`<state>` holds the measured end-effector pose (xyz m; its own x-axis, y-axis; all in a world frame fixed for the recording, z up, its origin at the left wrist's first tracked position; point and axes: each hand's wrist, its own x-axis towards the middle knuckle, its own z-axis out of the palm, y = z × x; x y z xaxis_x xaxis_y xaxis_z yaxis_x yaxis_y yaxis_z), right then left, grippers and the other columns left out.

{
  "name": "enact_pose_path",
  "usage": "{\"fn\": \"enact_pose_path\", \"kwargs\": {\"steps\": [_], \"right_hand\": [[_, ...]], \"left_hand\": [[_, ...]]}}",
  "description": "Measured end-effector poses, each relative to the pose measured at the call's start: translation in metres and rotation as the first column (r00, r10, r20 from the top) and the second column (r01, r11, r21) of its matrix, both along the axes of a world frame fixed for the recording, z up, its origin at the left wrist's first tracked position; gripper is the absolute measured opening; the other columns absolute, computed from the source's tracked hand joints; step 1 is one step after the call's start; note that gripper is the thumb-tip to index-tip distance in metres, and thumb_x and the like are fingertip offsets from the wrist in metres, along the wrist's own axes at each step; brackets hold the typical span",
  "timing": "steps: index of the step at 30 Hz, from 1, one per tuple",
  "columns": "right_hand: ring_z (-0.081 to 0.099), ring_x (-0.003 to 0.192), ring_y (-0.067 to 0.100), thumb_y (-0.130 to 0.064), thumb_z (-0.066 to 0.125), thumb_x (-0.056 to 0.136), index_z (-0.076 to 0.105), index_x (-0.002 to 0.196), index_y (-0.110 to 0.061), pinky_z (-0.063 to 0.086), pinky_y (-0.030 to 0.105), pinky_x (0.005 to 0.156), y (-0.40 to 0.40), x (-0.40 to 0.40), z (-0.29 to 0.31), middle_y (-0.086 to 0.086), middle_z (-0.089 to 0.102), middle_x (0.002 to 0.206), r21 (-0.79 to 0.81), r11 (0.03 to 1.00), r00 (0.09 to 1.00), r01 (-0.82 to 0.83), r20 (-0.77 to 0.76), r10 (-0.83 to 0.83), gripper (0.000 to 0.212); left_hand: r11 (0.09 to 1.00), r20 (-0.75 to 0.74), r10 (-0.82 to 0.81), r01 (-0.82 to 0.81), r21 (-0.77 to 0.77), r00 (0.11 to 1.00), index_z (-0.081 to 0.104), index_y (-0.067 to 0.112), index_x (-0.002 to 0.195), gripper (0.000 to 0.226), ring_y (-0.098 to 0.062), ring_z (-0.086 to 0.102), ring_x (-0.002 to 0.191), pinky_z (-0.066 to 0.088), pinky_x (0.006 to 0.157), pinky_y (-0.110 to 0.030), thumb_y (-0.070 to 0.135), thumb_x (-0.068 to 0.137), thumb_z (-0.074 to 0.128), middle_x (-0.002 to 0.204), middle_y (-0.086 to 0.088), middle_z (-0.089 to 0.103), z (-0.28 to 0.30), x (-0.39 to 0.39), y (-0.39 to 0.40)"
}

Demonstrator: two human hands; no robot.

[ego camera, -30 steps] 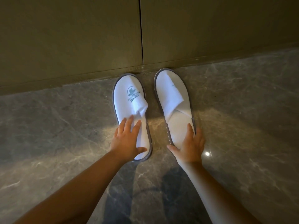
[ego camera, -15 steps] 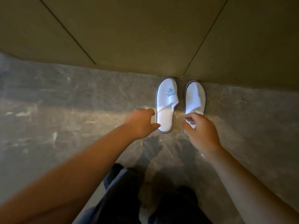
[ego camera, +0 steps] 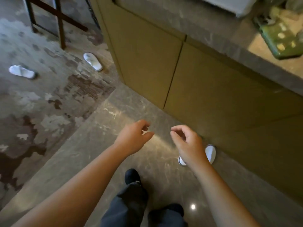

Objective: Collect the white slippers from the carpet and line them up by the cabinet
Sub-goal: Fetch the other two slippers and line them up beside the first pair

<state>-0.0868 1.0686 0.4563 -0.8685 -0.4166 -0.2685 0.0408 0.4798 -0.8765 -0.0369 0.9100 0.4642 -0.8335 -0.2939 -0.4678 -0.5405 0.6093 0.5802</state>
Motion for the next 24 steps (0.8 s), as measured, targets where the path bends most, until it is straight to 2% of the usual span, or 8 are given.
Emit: {"fn": "enact_pose_path", "kwargs": {"steps": [4, 6, 8, 12, 14, 17, 19, 24], "right_hand": [[0.054, 0.070, -0.006, -0.017, 0.056, 0.083, 0.057, 0.080, -0.027, 0.038, 0.000, 0.062, -0.079, 0.010, 0.059, -0.019, 0.057, 0.073, -0.102, 0.991, 0.994, -0.091, -0.071, 0.084, 0.011], [0.055, 0.073, -0.008, -0.017, 0.056, 0.083, 0.056, 0.078, -0.032, 0.042, 0.006, 0.066, -0.111, 0.016, 0.079, -0.018, 0.058, 0.076, -0.135, 0.980, 0.987, -0.150, -0.081, 0.140, 0.016], [0.057, 0.079, -0.001, -0.018, 0.055, 0.084, 0.055, 0.077, -0.038, 0.044, 0.014, 0.070, -0.137, 0.023, 0.092, -0.016, 0.060, 0.079, -0.146, 0.967, 0.977, -0.206, -0.076, 0.197, 0.021], [0.060, 0.081, 0.002, -0.020, 0.055, 0.084, 0.059, 0.079, -0.037, 0.048, 0.010, 0.069, -0.180, 0.032, 0.097, -0.014, 0.064, 0.082, -0.119, 0.943, 0.951, -0.310, -0.033, 0.308, 0.019], [0.062, 0.084, 0.007, -0.024, 0.056, 0.085, 0.062, 0.086, -0.030, 0.053, 0.021, 0.075, -0.204, 0.029, 0.093, -0.007, 0.067, 0.087, -0.099, 0.937, 0.940, -0.335, 0.040, 0.340, 0.009], [0.063, 0.086, 0.017, -0.025, 0.057, 0.085, 0.063, 0.092, -0.023, 0.055, 0.039, 0.079, -0.254, 0.009, 0.088, 0.002, 0.069, 0.090, -0.070, 0.925, 0.923, -0.373, 0.078, 0.378, 0.010], [0.063, 0.088, 0.017, -0.020, 0.055, 0.086, 0.063, 0.090, -0.022, 0.056, 0.038, 0.080, -0.298, -0.013, 0.087, 0.002, 0.067, 0.090, -0.070, 0.907, 0.904, -0.416, 0.073, 0.421, 0.009], [0.058, 0.082, 0.005, -0.018, 0.051, 0.087, 0.055, 0.079, -0.035, 0.049, 0.015, 0.067, -0.431, -0.073, 0.099, -0.010, 0.061, 0.083, -0.095, 0.794, 0.798, -0.601, -0.014, 0.602, 0.020]], "left_hand": [[0.986, -0.077, 0.166, -0.165, 0.009, 0.983, 0.051, 0.016, 0.119, 0.039, -0.011, 0.051, 0.092, 0.041, 0.082, -0.026, 0.033, 0.084, 0.054, 0.113, -0.001, 0.060, 0.054, 0.036, -0.066], [0.967, -0.114, 0.253, -0.252, 0.025, 0.961, 0.051, 0.016, 0.119, 0.038, -0.011, 0.051, 0.091, 0.042, 0.082, -0.026, 0.032, 0.084, 0.054, 0.109, -0.001, 0.060, 0.074, 0.052, -0.097], [0.937, -0.152, 0.349, -0.346, 0.049, 0.925, 0.052, 0.014, 0.118, 0.038, -0.010, 0.052, 0.088, 0.042, 0.080, -0.025, 0.031, 0.084, 0.055, 0.103, 0.001, 0.058, 0.090, 0.063, -0.127], [0.870, -0.243, 0.491, -0.483, 0.097, 0.836, 0.056, 0.014, 0.113, 0.035, -0.002, 0.052, 0.075, 0.041, 0.069, -0.020, 0.030, 0.082, 0.058, 0.089, 0.009, 0.055, 0.108, 0.068, -0.184], [0.840, -0.286, 0.539, -0.530, 0.116, 0.792, 0.056, 0.015, 0.112, 0.034, 0.004, 0.049, 0.072, 0.039, 0.062, -0.014, 0.029, 0.082, 0.058, 0.081, 0.015, 0.051, 0.111, 0.065, -0.213], [0.800, -0.317, 0.592, -0.588, 0.119, 0.741, 0.056, 0.016, 0.111, 0.032, 0.005, 0.049, 0.074, 0.038, 0.062, -0.011, 0.028, 0.082, 0.058, 0.078, 0.021, 0.049, 0.107, 0.058, -0.265], [0.766, -0.324, 0.632, -0.632, 0.119, 0.704, 0.057, 0.017, 0.110, 0.030, 0.004, 0.050, 0.075, 0.038, 0.062, -0.012, 0.027, 0.082, 0.057, 0.079, 0.020, 0.050, 0.104, 0.052, -0.300], [0.642, -0.308, 0.750, -0.756, 0.128, 0.585, 0.057, 0.016, 0.109, 0.027, 0.000, 0.052, 0.078, 0.039, 0.061, -0.012, 0.024, 0.084, 0.056, 0.092, 0.006, 0.059, 0.108, 0.050, -0.395]]}}
